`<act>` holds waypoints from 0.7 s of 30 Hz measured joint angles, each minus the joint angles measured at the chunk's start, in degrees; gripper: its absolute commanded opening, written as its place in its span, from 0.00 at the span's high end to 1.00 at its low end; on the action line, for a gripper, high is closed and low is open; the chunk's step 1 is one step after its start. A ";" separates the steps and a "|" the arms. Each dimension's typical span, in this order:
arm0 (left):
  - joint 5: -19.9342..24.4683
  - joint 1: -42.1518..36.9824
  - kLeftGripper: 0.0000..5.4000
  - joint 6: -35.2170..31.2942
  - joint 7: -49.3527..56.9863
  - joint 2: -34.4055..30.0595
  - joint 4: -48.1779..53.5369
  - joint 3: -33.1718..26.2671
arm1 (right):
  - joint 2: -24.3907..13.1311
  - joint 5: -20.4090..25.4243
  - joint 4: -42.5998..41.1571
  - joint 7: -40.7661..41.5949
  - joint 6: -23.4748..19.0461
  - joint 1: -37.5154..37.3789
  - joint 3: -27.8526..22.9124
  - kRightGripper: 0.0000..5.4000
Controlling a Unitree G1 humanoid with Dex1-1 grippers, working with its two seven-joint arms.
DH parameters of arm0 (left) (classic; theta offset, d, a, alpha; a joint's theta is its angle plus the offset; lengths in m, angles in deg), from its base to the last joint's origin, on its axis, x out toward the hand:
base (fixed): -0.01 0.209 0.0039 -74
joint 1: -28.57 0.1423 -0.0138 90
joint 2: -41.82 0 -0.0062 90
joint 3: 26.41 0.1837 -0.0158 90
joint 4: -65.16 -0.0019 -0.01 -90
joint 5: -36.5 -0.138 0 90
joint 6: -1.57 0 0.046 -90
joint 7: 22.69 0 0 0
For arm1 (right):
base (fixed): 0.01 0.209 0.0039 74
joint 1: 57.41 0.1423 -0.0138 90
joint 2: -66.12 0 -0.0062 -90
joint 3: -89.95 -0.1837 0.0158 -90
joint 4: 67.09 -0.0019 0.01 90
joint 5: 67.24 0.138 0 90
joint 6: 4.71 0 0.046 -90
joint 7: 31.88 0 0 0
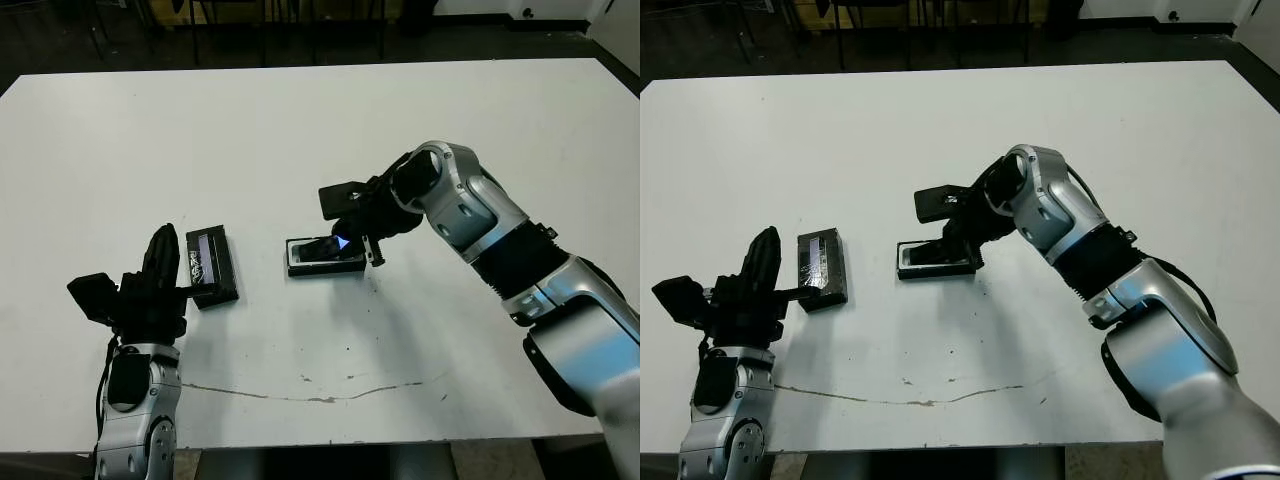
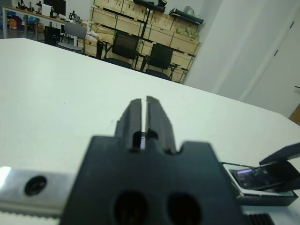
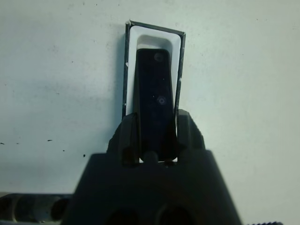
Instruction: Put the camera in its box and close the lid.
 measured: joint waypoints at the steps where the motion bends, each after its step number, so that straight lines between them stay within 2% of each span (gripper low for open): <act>1: 0.02 0.02 1.00 0.02 0.00 0.01 -0.03 0.00 | 0.07 -0.16 0.04 0.01 0.00 0.04 0.11 0.88; 6: -0.07 0.28 1.00 0.20 0.01 0.02 -0.14 0.10 | 0.28 -0.36 0.15 0.00 0.23 0.09 0.23 0.88; 11: 0.01 0.48 1.00 0.22 0.09 0.10 -0.13 0.21 | 1.31 -0.33 0.17 0.10 -2.07 0.35 0.23 0.88; 21: 0.12 0.52 1.00 0.35 0.09 0.12 -0.17 0.22 | 1.94 -0.21 0.17 0.61 -1.63 0.61 0.26 0.88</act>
